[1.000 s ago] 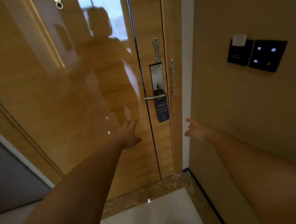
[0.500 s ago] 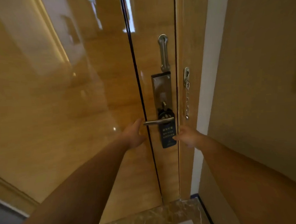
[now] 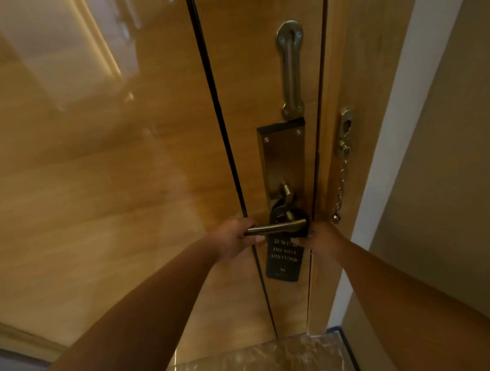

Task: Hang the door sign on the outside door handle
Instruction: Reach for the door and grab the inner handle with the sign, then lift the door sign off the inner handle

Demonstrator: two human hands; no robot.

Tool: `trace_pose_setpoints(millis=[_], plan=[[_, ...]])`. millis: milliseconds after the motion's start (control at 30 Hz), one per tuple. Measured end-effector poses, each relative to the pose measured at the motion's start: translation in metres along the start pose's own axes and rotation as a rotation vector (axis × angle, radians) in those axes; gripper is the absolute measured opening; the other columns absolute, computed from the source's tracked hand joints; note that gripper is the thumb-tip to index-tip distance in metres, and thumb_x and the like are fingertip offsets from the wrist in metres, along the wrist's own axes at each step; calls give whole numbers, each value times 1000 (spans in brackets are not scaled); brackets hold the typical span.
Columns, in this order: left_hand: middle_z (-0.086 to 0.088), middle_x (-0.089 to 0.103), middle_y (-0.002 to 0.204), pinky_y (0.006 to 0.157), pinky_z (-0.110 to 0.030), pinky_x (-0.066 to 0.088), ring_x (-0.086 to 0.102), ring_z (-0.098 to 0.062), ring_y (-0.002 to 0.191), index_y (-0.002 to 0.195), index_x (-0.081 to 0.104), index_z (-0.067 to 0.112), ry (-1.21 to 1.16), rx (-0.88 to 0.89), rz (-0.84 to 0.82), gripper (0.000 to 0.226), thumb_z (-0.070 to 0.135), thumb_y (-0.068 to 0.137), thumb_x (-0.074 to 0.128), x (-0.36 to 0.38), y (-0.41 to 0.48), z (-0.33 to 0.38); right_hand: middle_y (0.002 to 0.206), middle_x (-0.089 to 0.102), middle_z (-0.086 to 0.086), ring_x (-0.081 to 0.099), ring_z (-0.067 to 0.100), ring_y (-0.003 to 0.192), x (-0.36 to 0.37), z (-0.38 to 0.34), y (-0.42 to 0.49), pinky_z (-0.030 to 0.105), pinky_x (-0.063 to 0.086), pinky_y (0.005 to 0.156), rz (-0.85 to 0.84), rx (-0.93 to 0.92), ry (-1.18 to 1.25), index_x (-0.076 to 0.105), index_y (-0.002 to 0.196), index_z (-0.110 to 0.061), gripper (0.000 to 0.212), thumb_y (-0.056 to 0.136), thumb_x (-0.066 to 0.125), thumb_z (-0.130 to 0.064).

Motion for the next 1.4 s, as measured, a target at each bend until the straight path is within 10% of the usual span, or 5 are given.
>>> trace_pose_setpoints(millis=[433,833,967,1133,1400], plan=[[-21,52,130,80,-33,43,54,-36,113,143,28,15,30,-14,-143,58,8,90,48,-13,-31,-6,66,63,6,61,12,53,1,-56,-77,23,45,48,116,100,-74,51,65,-18,25,80,69,-28],[-22,59,120,70,-41,53,63,-31,84,135,41,12,-156,-73,-55,39,23,97,42,-65,-91,-85,97,69,14,67,25,90,110,-119,-89,38,57,79,149,3,286,63,96,-8,17,90,55,-23],[-21,60,116,76,-44,49,60,-35,91,126,49,8,-217,-21,-1,44,39,98,35,-60,-86,-73,84,69,5,67,13,70,90,-105,-99,25,53,57,256,25,495,63,91,-12,26,94,48,-32],[-18,54,131,98,-40,38,50,-32,118,127,51,9,-175,108,37,55,49,96,29,-37,-58,-23,98,71,11,67,26,92,40,-59,-115,39,53,80,400,90,696,63,104,-14,32,91,49,-40],[-13,65,94,77,-40,46,59,-30,84,101,60,8,193,68,93,58,50,95,21,3,22,38,101,72,12,67,26,95,-30,-10,-148,35,53,76,389,183,650,67,106,-9,39,90,51,-41]])
Point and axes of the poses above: each hand's wrist, its own y-axis towards the middle knuckle, its own x-axis out of the palm, z = x × y, the point moved 8 cm from there along y, towards the middle knuckle
